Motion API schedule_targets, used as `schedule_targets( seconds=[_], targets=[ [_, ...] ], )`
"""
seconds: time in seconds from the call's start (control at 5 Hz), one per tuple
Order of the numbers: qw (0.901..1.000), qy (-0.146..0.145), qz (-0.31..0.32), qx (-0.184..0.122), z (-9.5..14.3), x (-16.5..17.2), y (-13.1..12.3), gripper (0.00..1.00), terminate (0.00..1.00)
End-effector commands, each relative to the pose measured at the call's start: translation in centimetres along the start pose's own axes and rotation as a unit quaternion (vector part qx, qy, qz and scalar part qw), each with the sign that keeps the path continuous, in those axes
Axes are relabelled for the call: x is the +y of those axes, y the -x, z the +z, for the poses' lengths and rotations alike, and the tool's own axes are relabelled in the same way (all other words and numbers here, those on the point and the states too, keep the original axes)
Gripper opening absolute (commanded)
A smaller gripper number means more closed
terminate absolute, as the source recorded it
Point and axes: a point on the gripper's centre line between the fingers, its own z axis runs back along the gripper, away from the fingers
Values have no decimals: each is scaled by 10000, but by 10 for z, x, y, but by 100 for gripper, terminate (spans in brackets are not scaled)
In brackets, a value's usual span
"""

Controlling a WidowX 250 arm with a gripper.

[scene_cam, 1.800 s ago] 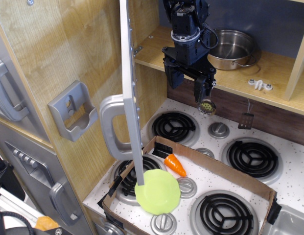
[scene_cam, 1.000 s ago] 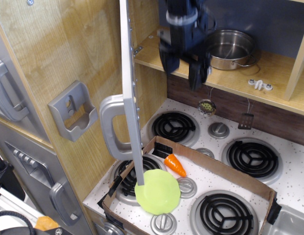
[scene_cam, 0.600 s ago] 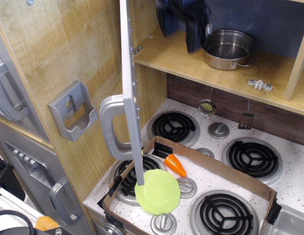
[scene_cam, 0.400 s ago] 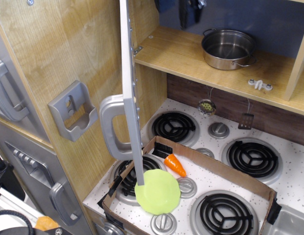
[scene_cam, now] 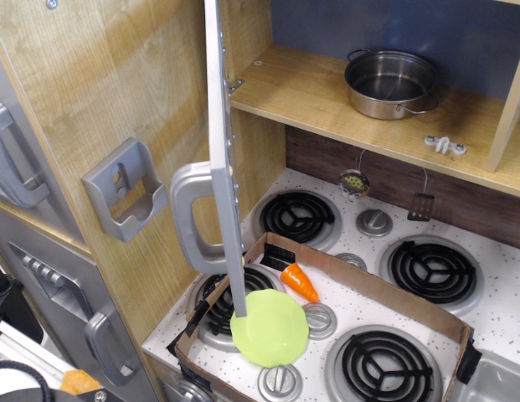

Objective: Close microwave

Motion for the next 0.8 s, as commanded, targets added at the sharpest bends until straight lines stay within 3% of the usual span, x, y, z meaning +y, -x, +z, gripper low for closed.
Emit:
schedule_targets(
  seconds=[0.0,0.2,0.6],
  targets=[
    [9996,-212,74,183,19,-4,52,100,0],
    [9992,-254,139,260,6,-11,77,100,0],
    [9990,231,310,223,-38,-15,106,100,0]
  ],
)
